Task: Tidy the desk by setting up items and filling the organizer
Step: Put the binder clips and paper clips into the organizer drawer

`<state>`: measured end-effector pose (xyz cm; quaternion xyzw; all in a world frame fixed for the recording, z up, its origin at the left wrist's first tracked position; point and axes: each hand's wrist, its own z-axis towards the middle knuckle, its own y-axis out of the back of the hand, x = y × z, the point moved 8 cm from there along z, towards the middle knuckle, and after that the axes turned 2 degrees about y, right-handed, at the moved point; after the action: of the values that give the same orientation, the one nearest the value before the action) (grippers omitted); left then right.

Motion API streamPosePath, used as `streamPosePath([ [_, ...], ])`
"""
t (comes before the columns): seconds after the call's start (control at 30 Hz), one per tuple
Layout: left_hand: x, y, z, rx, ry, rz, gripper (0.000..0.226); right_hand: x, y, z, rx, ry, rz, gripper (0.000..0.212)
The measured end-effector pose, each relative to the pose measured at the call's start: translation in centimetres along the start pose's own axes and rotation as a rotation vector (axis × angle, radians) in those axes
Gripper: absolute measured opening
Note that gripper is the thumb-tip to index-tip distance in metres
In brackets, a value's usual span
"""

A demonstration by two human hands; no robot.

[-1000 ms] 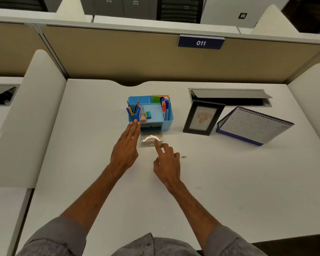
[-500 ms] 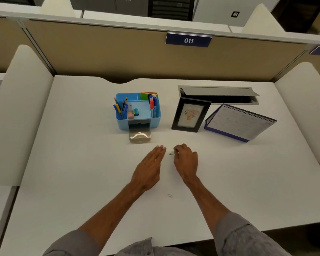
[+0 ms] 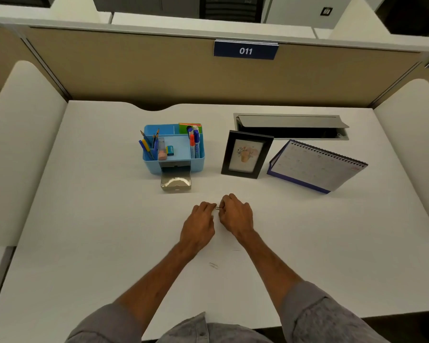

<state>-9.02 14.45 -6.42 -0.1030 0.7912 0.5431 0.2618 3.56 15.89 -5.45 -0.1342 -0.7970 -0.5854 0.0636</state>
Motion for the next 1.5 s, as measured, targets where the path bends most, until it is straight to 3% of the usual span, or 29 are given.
streamPosePath([
  [0.4,0.3,0.2,1.8,0.042,0.037,-0.130,0.026,0.4,-0.5,-0.2,0.076,0.140,-0.010,0.027],
  [0.6,3.7,1.6,1.8,0.009,0.281,-0.536,0.021,0.8,0.3,-0.5,-0.020,0.030,0.376,0.017],
  [0.83,6.4,4.6,1.7,-0.101,0.364,-0.839,0.030,3.3,0.6,1.7,-0.041,-0.141,0.796,0.016],
  [1.0,8.7,5.9,1.2,-0.131,0.410,-0.829,0.027,7.0,2.7,4.8,-0.169,-0.137,0.650,0.016],
  [1.2,11.5,4.9,-0.2,-0.026,0.391,-0.732,0.020,11.6,3.0,7.6,-0.133,-0.033,0.364,0.021],
  [1.33,12.8,5.2,-0.7,-0.027,0.381,-0.706,0.020,11.9,2.5,7.5,-0.135,-0.058,0.388,0.027],
  [1.5,12.2,5.0,-0.9,-0.016,0.341,-0.676,0.018,8.0,3.1,4.6,-0.269,-0.120,0.506,0.024],
])
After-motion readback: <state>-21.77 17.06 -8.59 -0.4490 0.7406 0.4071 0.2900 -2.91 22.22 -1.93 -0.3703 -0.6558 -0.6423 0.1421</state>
